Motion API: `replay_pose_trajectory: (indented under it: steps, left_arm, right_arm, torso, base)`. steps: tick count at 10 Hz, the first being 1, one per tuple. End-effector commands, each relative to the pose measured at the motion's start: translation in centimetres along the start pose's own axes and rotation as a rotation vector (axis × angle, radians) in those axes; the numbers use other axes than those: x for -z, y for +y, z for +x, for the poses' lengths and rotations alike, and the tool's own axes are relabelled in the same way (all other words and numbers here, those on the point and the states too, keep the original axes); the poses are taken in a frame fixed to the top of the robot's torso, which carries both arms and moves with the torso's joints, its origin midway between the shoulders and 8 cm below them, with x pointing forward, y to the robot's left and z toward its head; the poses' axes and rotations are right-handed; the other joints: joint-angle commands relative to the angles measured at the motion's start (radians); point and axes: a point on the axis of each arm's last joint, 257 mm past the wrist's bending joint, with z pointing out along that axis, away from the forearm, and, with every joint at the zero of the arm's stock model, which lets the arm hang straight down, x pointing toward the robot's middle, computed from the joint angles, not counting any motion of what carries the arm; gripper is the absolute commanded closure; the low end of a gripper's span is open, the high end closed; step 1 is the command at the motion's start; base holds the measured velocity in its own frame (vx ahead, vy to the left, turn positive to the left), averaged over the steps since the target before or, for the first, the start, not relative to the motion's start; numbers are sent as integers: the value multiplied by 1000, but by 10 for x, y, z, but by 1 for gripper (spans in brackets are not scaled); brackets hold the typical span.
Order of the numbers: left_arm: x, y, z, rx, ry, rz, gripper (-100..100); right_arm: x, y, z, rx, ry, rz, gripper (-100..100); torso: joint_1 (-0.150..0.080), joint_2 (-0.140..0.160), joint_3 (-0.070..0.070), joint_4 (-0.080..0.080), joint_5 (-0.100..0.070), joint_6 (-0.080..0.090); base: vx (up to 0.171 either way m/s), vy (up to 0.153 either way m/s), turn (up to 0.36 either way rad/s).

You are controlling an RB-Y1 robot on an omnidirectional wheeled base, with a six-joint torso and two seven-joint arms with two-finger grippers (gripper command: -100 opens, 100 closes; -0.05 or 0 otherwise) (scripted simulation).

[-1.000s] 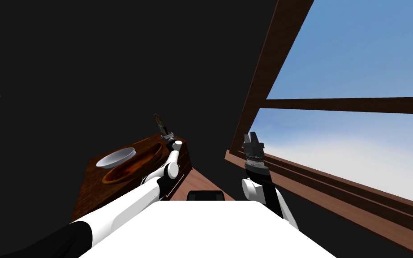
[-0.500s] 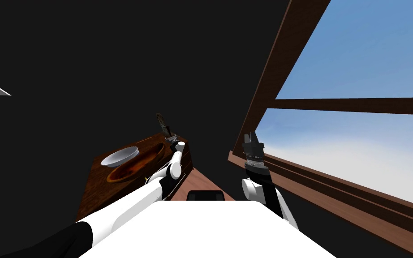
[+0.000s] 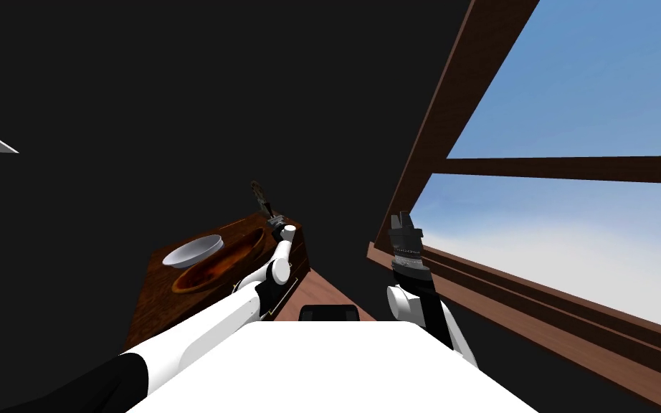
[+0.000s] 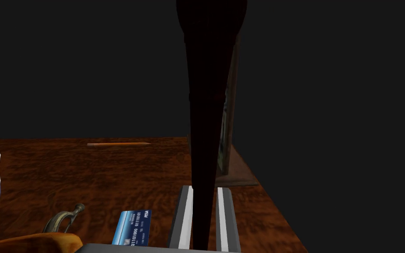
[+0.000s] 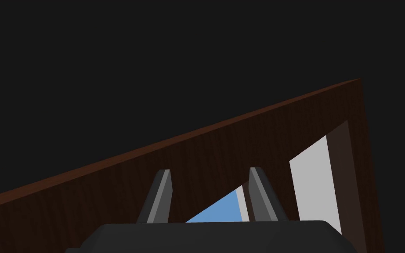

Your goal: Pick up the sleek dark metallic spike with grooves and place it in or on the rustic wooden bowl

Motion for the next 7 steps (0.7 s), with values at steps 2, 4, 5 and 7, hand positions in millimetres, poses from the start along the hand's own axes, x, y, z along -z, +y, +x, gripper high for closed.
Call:
replay_pose_trajectory:
  steps: [2,4,5,7]
  left_arm:
    - [0,-1,0,0,0,2,100]
    - [0,-1,0,0,0,2,0]
    - [0,-1,0,0,0,2,100]
    - [-12,-12,10,-8,18,20,100]
  right_arm:
    - [0,0,0,0,0,0,0]
    - [0,0,0,0,0,0,0]
    - [0,0,0,0,0,0,0]
    - [0,0,0,0,0,0,0]
  torso:
    - [0,0,0,0,0,1]
    - [-1,0,0,0,0,1]
    - [-1,0,0,0,0,1]
    - [-1,0,0,0,0,1]
  base:
    - [0,0,8]
    - [0,0,0]
    - [0,0,0]
    - [-4,-14,-21]
